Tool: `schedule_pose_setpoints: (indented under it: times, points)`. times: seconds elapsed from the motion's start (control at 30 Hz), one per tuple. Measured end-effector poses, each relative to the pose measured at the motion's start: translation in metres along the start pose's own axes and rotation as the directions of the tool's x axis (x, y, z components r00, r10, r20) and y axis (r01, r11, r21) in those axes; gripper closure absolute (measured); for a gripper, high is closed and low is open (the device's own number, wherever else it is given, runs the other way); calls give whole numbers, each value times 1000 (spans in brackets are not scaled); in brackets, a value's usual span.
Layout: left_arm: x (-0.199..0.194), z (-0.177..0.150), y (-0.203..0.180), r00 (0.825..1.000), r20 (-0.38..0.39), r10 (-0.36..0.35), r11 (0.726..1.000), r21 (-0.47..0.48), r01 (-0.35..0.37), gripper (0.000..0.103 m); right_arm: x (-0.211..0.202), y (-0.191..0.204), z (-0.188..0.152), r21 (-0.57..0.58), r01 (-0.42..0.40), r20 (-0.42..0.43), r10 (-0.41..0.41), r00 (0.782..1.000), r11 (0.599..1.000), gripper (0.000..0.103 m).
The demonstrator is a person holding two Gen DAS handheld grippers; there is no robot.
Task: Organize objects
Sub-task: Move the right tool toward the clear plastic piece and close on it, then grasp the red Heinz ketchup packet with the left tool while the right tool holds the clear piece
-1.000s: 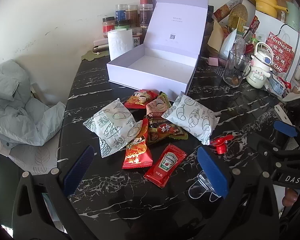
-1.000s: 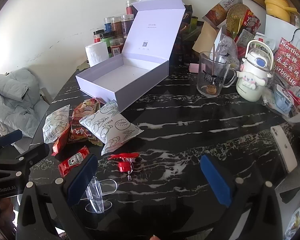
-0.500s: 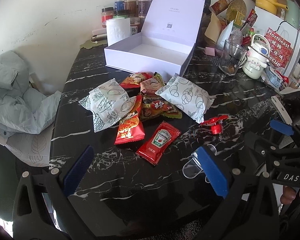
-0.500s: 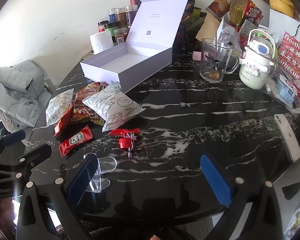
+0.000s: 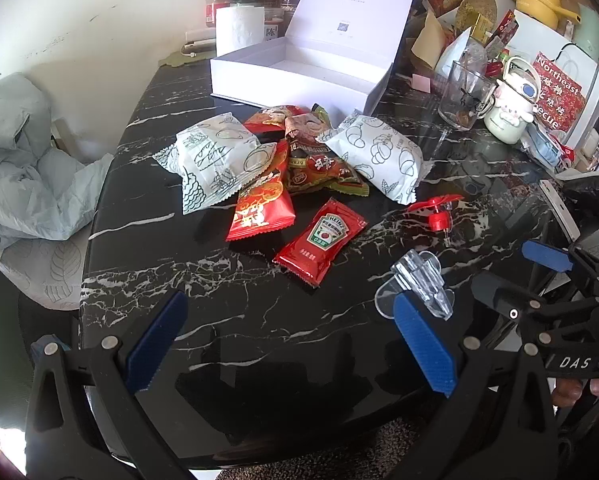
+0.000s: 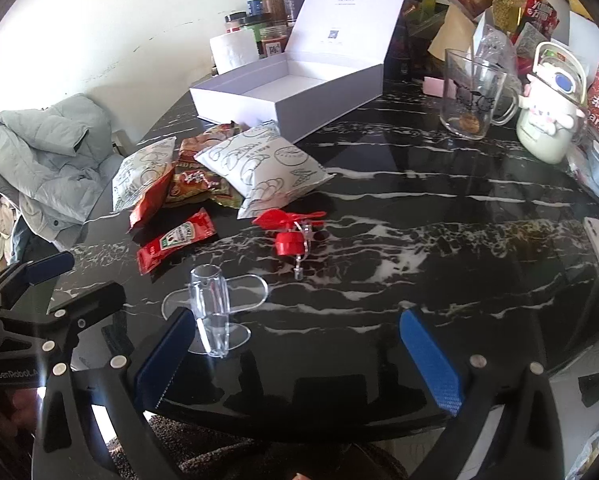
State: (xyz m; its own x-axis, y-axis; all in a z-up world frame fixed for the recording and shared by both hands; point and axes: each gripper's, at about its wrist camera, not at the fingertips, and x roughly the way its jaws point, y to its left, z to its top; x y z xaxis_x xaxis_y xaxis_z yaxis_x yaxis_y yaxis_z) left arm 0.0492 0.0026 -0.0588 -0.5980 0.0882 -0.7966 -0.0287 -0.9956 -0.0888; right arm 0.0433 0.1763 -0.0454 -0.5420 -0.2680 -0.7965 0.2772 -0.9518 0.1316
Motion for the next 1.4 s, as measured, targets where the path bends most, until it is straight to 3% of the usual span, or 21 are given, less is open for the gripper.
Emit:
schedule_pose_setpoints:
  times: [0.07,0.27,0.37,0.43,0.6,0.73,0.93,1.1,1.27,1.4]
  points:
    - [2,0,4,1000,-7,-6,1000,-6,6,0,3,4,0,-10,-34,-5,34,999,999,3]
    - [9,2,14,1000,-18,-5,1000,-15,5,0,18,16,4,-39,-110,-51,108,993,993,31]
    - [12,5,15,1000,-18,-15,1000,-10,15,0,23,20,7,-53,-140,-58,136,989,989,48]
    - [13,7,14,1000,-16,-26,1000,-4,26,0,24,22,9,-61,-174,-57,171,984,983,64]
    - [16,13,7,999,-3,-46,999,29,46,0,29,24,9,-72,-210,-74,205,976,975,80]
    - [20,18,1,998,-1,-67,997,45,67,1,26,15,9,-70,-178,-71,174,982,981,80]
    - [37,26,-6,995,-27,-101,994,39,102,12,20,-4,6,-54,-126,-62,123,991,991,80]
    - [51,29,-9,991,-52,-122,992,33,124,16,20,-11,5,-41,-126,-60,123,991,991,80]
    - [60,33,-11,993,-58,-101,993,51,104,28,21,-13,7,-37,-130,-59,127,990,991,80]
    - [58,32,-11,996,-38,-86,994,66,89,47,22,-13,8,-36,-133,-59,131,990,990,80]
